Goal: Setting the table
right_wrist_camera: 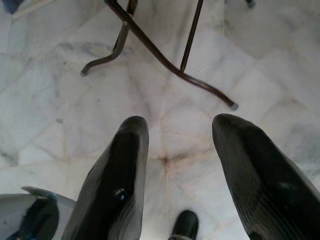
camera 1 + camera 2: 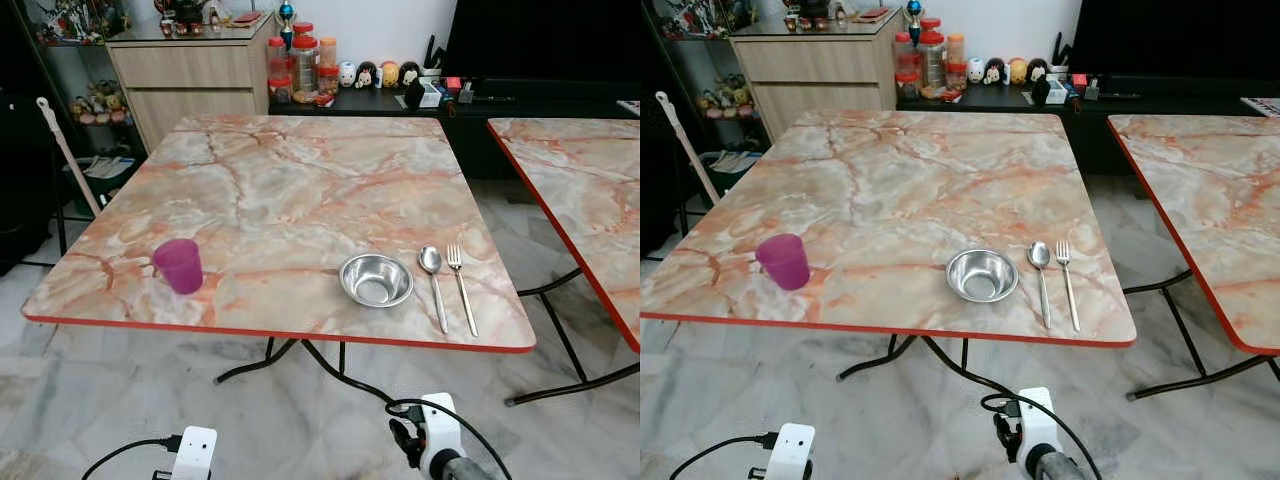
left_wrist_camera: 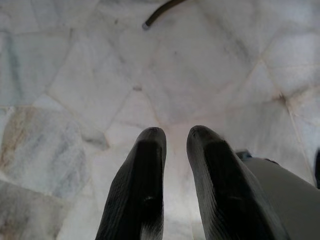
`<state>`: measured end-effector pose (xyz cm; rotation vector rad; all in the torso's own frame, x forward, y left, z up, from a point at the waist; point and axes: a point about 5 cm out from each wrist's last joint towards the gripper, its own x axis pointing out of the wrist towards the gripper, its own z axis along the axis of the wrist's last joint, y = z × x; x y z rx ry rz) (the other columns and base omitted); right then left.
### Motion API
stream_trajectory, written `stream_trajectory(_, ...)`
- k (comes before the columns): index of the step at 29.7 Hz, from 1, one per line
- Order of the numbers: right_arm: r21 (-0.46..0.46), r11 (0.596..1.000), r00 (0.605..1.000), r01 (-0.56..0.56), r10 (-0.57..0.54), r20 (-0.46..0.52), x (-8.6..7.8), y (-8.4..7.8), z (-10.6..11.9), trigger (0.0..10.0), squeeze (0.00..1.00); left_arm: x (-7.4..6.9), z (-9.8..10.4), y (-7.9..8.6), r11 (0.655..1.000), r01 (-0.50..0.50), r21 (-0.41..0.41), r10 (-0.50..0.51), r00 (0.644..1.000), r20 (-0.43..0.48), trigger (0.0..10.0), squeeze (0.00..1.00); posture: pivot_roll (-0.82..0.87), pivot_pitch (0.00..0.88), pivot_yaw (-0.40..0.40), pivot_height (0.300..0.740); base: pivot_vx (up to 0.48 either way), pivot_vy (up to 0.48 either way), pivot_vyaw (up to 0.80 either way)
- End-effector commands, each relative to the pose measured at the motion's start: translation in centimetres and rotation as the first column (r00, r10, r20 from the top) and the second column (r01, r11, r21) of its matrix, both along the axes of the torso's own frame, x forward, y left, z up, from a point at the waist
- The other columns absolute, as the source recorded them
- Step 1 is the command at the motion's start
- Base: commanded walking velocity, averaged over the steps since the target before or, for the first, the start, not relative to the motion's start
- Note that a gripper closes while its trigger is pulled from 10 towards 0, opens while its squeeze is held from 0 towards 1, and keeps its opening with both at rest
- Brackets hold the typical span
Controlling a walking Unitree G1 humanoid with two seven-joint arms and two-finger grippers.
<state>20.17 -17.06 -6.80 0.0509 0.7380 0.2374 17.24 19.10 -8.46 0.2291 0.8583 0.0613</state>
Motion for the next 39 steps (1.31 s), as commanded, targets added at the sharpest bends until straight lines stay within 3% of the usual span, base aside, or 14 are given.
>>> stream_trajectory(1,0.004,0.999,0.998,-0.032,0.032,0.056,0.7,0.0,0.6,10.0,0.0,-0.3,-0.1,0.0,1.0,-0.006,0.003,0.006,1.0,-0.011,10.0,0.0,0.05,0.0,-0.009,0.74,0.0,0.0,0.0)
stream_trajectory(5,0.032,0.992,0.987,-0.12,0.116,0.107,1.3,0.4,1.3,10.0,0.0,-0.2,-0.1,0.0,1.0,-0.003,0.005,0.003,1.0,-0.01,10.0,0.0,0.04,0.0,-0.009,0.74,0.0,0.0,0.0)
stream_trajectory(7,0.09,0.973,0.965,-0.214,0.196,0.176,2.2,1.3,2.3,10.0,0.0,-0.2,-0.1,0.0,1.0,-0.002,0.005,0.002,1.0,-0.01,10.0,0.0,0.04,0.0,-0.01,0.74,0.0,0.0,0.0)
stream_trajectory(11,0.143,0.948,0.942,-0.284,0.248,0.228,3.0,2.1,3.2,10.0,0.0,-0.1,-0.1,0.0,1.0,-0.002,0.005,0.002,1.0,-0.01,10.0,0.0,0.04,0.0,-0.011,0.74,0.0,0.0,0.0)
stream_trajectory(13,0.194,0.911,0.91,-0.364,0.303,0.284,3.8,3.2,4.2,10.0,0.0,-0.1,-0.1,0.0,1.0,-0.002,0.006,0.002,1.0,-0.009,10.0,0.0,0.04,0.0,-0.013,0.74,0.0,0.0,0.0)
stream_trajectory(18,0.235,0.854,0.86,-0.464,0.371,0.351,5.0,4.9,5.7,10.0,0.0,0.0,0.0,0.0,1.0,-0.004,0.006,0.004,1.0,-0.007,10.0,0.0,0.04,0.0,-0.011,0.74,0.0,0.0,0.0)
stream_trajectory(24,0.28,0.756,0.779,-0.592,0.447,0.44,6.1,7.3,7.8,10.0,0.0,0.0,0.0,0.1,1.0,-0.007,0.006,0.007,1.0,-0.006,10.0,0.0,0.05,0.0,-0.012,0.74,0.0,0.0,0.0)
stream_trajectory(27,0.285,0.729,0.742,-0.622,0.434,0.511,7.0,8.2,9.5,10.0,0.0,0.0,0.0,0.2,1.0,-0.01,0.009,0.01,1.0,-0.006,10.0,0.0,0.05,0.0,-0.011,0.74,0.0,0.0,0.0)
stream_trajectory(29,0.318,0.686,0.714,-0.654,0.423,0.558,7.3,8.9,10.8,10.0,0.0,0.0,0.0,0.2,1.0,-0.011,0.01,0.011,1.0,-0.006,10.0,0.0,0.05,0.0,-0.011,0.74,0.0,0.0,0.0)
stream_trajectory(32,0.323,0.678,0.71,-0.66,0.423,0.564,7.3,9.0,11.1,10.0,0.0,0.0,0.0,0.2,1.0,-0.011,0.01,0.011,1.0,-0.006,10.0,0.0,0.05,0.0,-0.011,0.74,0.0,0.0,0.0)
stream_trajectory(34,0.348,0.67,0.686,-0.655,0.336,0.645,8.3,9.9,13.5,10.0,0.0,-0.1,0.0,0.3,1.0,-0.013,0.011,0.014,1.0,-0.008,10.0,0.0,0.05,0.0,-0.011,0.74,0.0,0.0,0.0)
stream_trajectory(36,0.382,0.674,0.679,-0.632,0.245,0.692,9.2,10.2,15.4,10.0,0.0,-0.2,-0.1,0.2,1.0,-0.013,0.011,0.013,1.0,-0.008,10.0,0.0,0.05,0.0,-0.011,0.74,0.0,0.0,0.0)
stream_trajectory(37,0.387,0.727,0.682,-0.567,0.152,0.715,10.2,9.8,16.5,10.0,0.0,-0.1,-0.1,0.2,1.0,-0.013,0.01,0.013,1.0,-0.007,10.0,0.0,0.05,0.0,-0.011,0.74,0.0,0.0,0.0)
stream_trajectory(39,0.4,0.759,0.686,-0.514,0.084,0.723,10.9,9.5,17.1,10.0,0.0,-0.1,-0.1,0.2,1.0,-0.012,0.009,0.012,1.0,-0.007,10.0,0.0,0.05,0.0,-0.009,0.74,0.0,0.0,0.0)
